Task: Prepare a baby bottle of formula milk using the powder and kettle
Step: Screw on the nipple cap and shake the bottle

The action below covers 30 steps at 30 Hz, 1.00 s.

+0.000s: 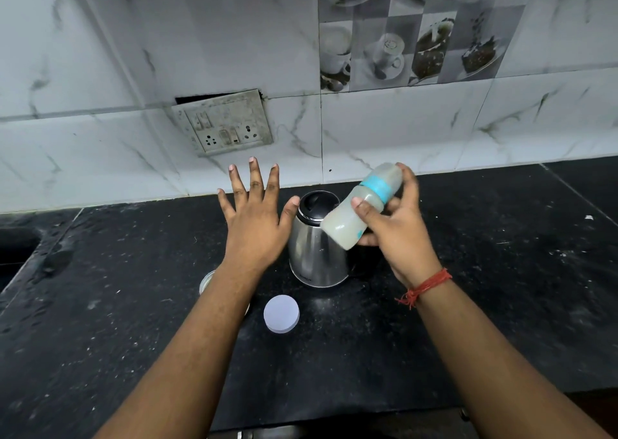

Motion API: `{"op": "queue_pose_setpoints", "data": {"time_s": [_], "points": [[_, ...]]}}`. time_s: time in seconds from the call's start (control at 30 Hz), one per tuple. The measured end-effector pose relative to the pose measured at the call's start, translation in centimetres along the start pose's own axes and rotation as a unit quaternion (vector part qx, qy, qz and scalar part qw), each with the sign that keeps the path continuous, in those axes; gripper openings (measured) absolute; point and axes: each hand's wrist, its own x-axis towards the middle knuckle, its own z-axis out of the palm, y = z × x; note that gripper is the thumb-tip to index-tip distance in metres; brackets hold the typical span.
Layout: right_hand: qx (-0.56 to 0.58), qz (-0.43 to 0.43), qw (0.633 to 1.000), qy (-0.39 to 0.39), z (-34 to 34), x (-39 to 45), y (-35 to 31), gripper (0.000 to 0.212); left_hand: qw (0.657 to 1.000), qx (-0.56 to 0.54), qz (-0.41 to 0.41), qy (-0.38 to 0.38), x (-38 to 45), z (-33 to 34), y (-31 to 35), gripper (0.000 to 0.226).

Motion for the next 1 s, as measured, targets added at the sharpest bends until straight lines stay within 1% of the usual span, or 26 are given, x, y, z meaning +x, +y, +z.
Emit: {"op": "queue_pose_setpoints", "data": {"time_s": [0.07,0.13,0.17,0.2,0.27,0.3,0.33,0.43,0.5,0.53,0.57,0.6,0.67,0.7,0.73,0.77,0.87,0.93,1.0], "points": [[0.059,-0.024,0.995,0.073,-0.2,0.3,-0.5,0.087,1.000,0.001,0.000,0.000,-0.1,0.0,-0.1,0.082],[0.067,-0.042,0.990,0.113,-0.5,0.5,-0.5,0.088,1.000,0.001,-0.001,0.001,-0.1,0.0,-0.2,0.082],[0.055,-0.039,0.992,0.107,-0.6,0.5,-0.4,0.088,1.000,0.002,-0.001,0.002,-0.2,0.0,-0.2,0.081],[0.030,-0.027,0.996,0.078,-0.6,0.2,-0.3,0.087,1.000,0.004,-0.001,0.002,-0.2,0.1,-0.2,0.081],[-0.042,0.001,0.999,-0.003,-0.6,-0.2,0.2,0.087,1.000,0.008,0.000,0.000,-0.2,0.2,-0.1,0.079],[-0.053,0.007,0.998,-0.022,-0.6,-0.3,0.4,0.087,1.000,0.011,0.002,0.001,-0.2,0.2,-0.1,0.078],[-0.037,0.008,0.999,-0.017,-0.6,-0.4,0.3,0.088,1.000,0.014,0.005,0.001,-0.2,0.2,-0.1,0.077],[0.055,-0.010,0.996,0.064,-0.7,0.0,-0.4,0.089,0.999,0.032,0.013,0.001,-0.2,0.0,-0.1,0.075],[0.073,-0.041,0.990,0.115,-0.7,0.2,-0.7,0.090,0.999,0.044,0.018,0.001,-0.3,0.0,0.0,0.076],[0.069,-0.051,0.988,0.126,-0.7,0.2,-0.6,0.090,0.999,0.046,0.020,0.001,-0.3,0.0,0.0,0.077],[0.057,-0.049,0.990,0.120,-0.6,0.1,-0.5,0.089,0.999,0.045,0.020,0.002,-0.2,0.0,0.0,0.077],[0.033,-0.037,0.994,0.095,-0.5,-0.1,-0.3,0.088,0.999,0.045,0.020,0.002,-0.2,0.1,0.0,0.077],[-0.029,0.003,1.000,0.007,-0.1,-0.7,0.4,0.088,0.999,0.047,0.023,0.007,-0.3,0.3,0.1,0.077],[-0.038,0.017,0.999,-0.021,0.1,-1.0,0.6,0.088,0.998,0.048,0.025,0.009,-0.3,0.3,0.1,0.077],[-0.027,0.022,0.999,-0.026,0.2,-1.1,0.6,0.088,0.998,0.048,0.025,0.008,-0.3,0.3,0.1,0.077],[-0.003,0.020,1.000,-0.012,0.3,-1.1,0.5,0.088,0.999,0.047,0.024,0.007,-0.3,0.3,0.1,0.077],[0.076,-0.005,0.995,0.069,0.0,-0.3,-0.6,0.087,0.999,0.038,0.021,0.008,-0.2,-0.1,0.1,0.077],[0.088,-0.029,0.989,0.116,-0.2,0.2,-1.1,0.089,0.999,0.028,0.017,0.011,-0.2,-0.2,0.0,0.077],[0.081,-0.036,0.988,0.126,-0.3,0.3,-1.2,0.089,1.000,0.021,0.015,0.015,-0.2,-0.2,0.0,0.077]]}}
